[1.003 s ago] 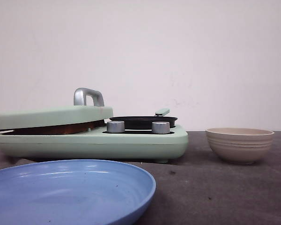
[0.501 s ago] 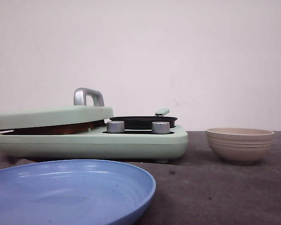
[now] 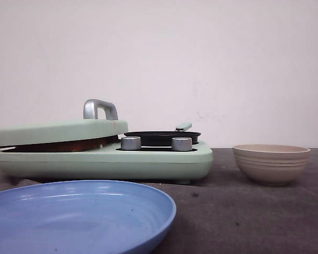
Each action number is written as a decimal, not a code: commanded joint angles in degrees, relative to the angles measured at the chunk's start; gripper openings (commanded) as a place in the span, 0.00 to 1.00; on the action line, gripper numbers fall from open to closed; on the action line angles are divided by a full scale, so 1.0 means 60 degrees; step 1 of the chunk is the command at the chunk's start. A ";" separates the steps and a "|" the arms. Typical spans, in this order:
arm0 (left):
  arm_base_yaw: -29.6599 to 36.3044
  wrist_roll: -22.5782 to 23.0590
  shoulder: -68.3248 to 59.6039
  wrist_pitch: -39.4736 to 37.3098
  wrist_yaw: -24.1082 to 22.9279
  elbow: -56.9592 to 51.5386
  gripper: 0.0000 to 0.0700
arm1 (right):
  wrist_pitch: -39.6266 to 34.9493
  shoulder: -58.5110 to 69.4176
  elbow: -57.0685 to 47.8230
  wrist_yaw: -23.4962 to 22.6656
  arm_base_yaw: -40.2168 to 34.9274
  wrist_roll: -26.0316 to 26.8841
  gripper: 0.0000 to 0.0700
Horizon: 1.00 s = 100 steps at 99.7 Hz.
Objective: Make breakfast with bread and shrimp
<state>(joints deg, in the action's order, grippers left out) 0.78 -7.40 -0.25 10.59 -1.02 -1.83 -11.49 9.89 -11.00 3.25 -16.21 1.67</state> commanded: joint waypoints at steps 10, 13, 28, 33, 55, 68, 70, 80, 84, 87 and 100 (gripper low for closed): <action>0.0007 0.0055 0.0011 0.0033 0.0058 0.0168 0.00 | 0.1268 -0.0470 0.1231 -0.0437 0.0550 -0.0339 0.00; 0.0007 0.0055 0.0011 0.0033 0.0058 0.0168 0.00 | 0.1421 -0.0583 0.1464 -0.0565 0.0586 -0.0324 0.00; 0.0007 0.0055 0.0011 0.0025 0.0062 0.0168 0.00 | 0.0091 -0.1089 0.1727 -0.0441 0.0667 -0.0233 0.00; 0.0004 0.0055 0.0011 0.0029 0.0058 0.0168 0.00 | 0.0153 -0.1220 0.1727 -0.0237 0.0761 -0.0321 0.00; 0.0007 0.0055 0.0011 0.0025 0.0062 0.0168 0.00 | 0.0157 -0.1610 0.1727 0.0033 0.1038 -0.0321 0.00; 0.0004 0.0055 0.0011 0.0029 0.0062 0.0168 0.00 | 0.0153 -0.1614 0.1727 0.0000 0.0973 -0.0262 0.00; 0.0004 0.0055 0.0011 0.0029 0.0062 0.0168 0.00 | 0.0153 -0.1614 0.1727 0.0011 0.0940 -0.0251 0.00; 0.0004 0.0055 0.0011 0.0029 0.0062 0.0168 0.00 | 0.0160 -0.1614 0.1727 0.0248 0.0681 -0.0193 0.00; 0.0004 0.0055 0.0011 0.0029 0.0062 0.0168 0.00 | 0.0160 -0.1614 0.1727 0.0259 0.0605 -0.0171 0.00; 0.0004 0.0055 0.0011 0.0029 0.0062 0.0168 0.00 | 0.0160 -0.1614 0.1727 0.0259 0.0568 -0.0142 0.00; 0.0004 0.0051 0.0011 0.0029 0.0062 0.0168 0.00 | 0.0160 -0.1614 0.1727 0.0321 0.0543 -0.0117 0.00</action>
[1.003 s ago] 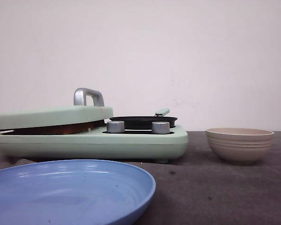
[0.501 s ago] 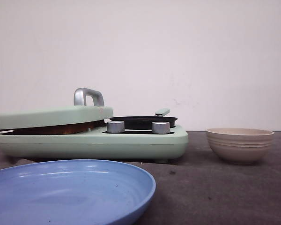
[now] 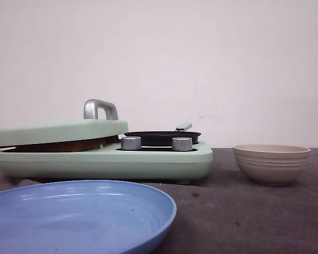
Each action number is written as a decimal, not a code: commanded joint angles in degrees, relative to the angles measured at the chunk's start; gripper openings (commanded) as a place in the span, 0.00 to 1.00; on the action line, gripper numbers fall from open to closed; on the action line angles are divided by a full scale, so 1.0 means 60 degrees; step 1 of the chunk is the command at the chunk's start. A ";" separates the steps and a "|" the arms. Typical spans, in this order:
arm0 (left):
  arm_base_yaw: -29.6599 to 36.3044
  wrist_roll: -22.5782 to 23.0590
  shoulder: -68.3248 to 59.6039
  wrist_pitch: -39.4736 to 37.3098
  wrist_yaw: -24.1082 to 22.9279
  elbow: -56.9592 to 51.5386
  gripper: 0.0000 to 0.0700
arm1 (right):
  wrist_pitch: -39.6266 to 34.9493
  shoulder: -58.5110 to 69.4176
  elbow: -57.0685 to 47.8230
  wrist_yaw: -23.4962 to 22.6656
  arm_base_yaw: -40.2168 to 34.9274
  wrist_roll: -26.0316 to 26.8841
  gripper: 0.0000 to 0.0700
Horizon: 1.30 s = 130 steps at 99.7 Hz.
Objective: Make breakfast with bread and shrimp
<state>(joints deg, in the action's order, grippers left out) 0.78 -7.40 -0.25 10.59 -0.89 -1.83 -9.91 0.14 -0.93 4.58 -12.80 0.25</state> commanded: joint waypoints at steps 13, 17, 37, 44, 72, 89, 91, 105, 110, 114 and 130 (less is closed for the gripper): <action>0.0007 0.0055 0.0011 0.0029 0.0040 0.0168 0.00 | -0.0098 0.0011 0.0047 -0.0087 0.0321 0.0197 0.00; 0.0004 0.0055 0.0011 0.0029 0.0040 0.0168 0.00 | -0.0106 0.0011 0.0047 -0.0233 0.0499 0.0153 0.00; 0.0004 0.0055 0.0011 0.0029 0.0040 0.0168 0.00 | -0.0109 0.0011 0.0047 -0.0262 0.0980 0.0127 0.00; 0.0004 0.0055 0.0011 0.0029 0.0040 0.0168 0.00 | -0.0109 0.0015 0.0047 -0.0284 0.1140 0.0113 0.00; 0.0004 0.0055 0.0011 0.0029 0.0040 0.0168 0.00 | -0.0127 0.0015 0.0047 -0.0554 0.1610 0.0055 0.00; 0.0007 0.0055 0.0011 0.0029 0.0040 0.0168 0.00 | -0.0131 0.0011 0.0047 -0.0980 0.1596 0.0055 0.00; 0.0004 0.0055 0.0011 0.0029 0.0040 0.0168 0.00 | -0.0131 0.0011 0.0047 -0.0980 0.1596 0.0051 0.00; 0.0004 0.0055 0.0011 0.0029 0.0040 0.0168 0.00 | -0.0098 0.0011 0.0047 -0.0984 0.1610 0.0055 0.00; 0.0004 0.0055 0.0011 0.0029 0.0040 0.0168 0.00 | 0.0007 0.0015 0.0047 -0.1056 0.1603 0.0055 0.00; 0.0004 0.0055 0.0011 0.0029 0.0040 0.0168 0.00 | 0.0095 0.0011 0.0047 -0.1045 0.1592 0.0062 0.00; 0.0004 0.0055 0.0011 0.0029 0.0040 0.0168 0.00 | 0.0189 0.0011 0.0044 -0.1013 0.1596 0.0062 0.00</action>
